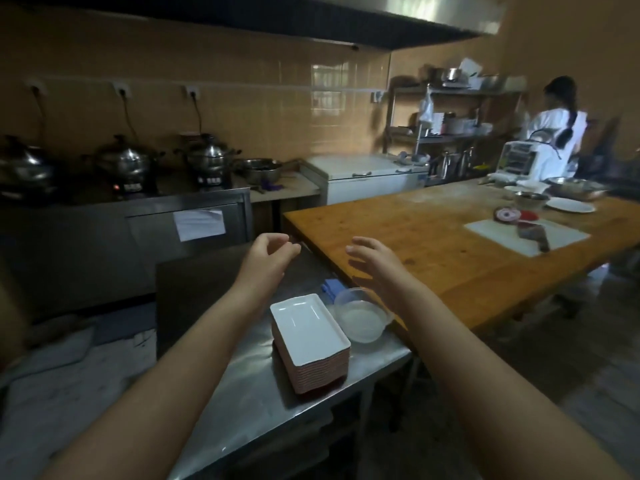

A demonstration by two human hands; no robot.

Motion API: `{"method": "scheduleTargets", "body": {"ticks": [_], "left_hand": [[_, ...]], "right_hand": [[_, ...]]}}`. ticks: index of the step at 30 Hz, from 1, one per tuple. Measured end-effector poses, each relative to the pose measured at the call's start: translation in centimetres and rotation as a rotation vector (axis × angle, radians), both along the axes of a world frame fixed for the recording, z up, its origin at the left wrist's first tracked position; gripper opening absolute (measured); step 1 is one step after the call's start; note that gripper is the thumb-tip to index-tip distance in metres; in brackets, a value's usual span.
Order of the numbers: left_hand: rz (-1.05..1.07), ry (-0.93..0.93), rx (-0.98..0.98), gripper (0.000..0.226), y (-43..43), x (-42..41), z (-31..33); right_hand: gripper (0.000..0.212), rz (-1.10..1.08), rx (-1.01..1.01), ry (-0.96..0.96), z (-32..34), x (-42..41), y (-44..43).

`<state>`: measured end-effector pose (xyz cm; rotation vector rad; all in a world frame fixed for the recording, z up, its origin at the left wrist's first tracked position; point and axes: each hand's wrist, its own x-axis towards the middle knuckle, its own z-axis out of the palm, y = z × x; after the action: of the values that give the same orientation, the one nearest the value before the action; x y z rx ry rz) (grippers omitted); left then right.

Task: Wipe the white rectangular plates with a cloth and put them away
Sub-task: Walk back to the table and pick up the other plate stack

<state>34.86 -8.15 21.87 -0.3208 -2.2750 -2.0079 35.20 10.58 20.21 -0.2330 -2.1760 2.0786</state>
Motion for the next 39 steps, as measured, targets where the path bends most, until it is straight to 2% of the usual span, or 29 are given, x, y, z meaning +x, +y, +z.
{"method": "scheduleTargets", "body": {"ticks": [8, 16, 22, 33, 39], "left_hand": [[0.134, 0.031, 0.108, 0.013, 0.1, -5.4, -3.3], [0.234, 0.08, 0.188, 0.021, 1.6, -9.2, -5.1], [0.315, 0.111, 0.162, 0.026, 2.4, -9.7, -7.1], [0.528, -0.032, 0.135, 0.026, 4.4, -9.5, -14.1], [0.611, -0.153, 0.172, 0.025, 4.7, -10.2, -18.5]], "right_hand": [[0.043, 0.077, 0.032, 0.028, -3.4, -6.8, 0.8], [0.043, 0.147, 0.032, 0.075, -3.4, -11.4, 2.6], [0.041, 0.186, -0.018, 0.105, -4.8, -13.4, 3.2], [0.039, 0.367, 0.01, -0.03, -13.3, -15.7, 3.6], [0.042, 0.354, 0.023, -0.116, -18.3, -16.7, 4.1]]}}
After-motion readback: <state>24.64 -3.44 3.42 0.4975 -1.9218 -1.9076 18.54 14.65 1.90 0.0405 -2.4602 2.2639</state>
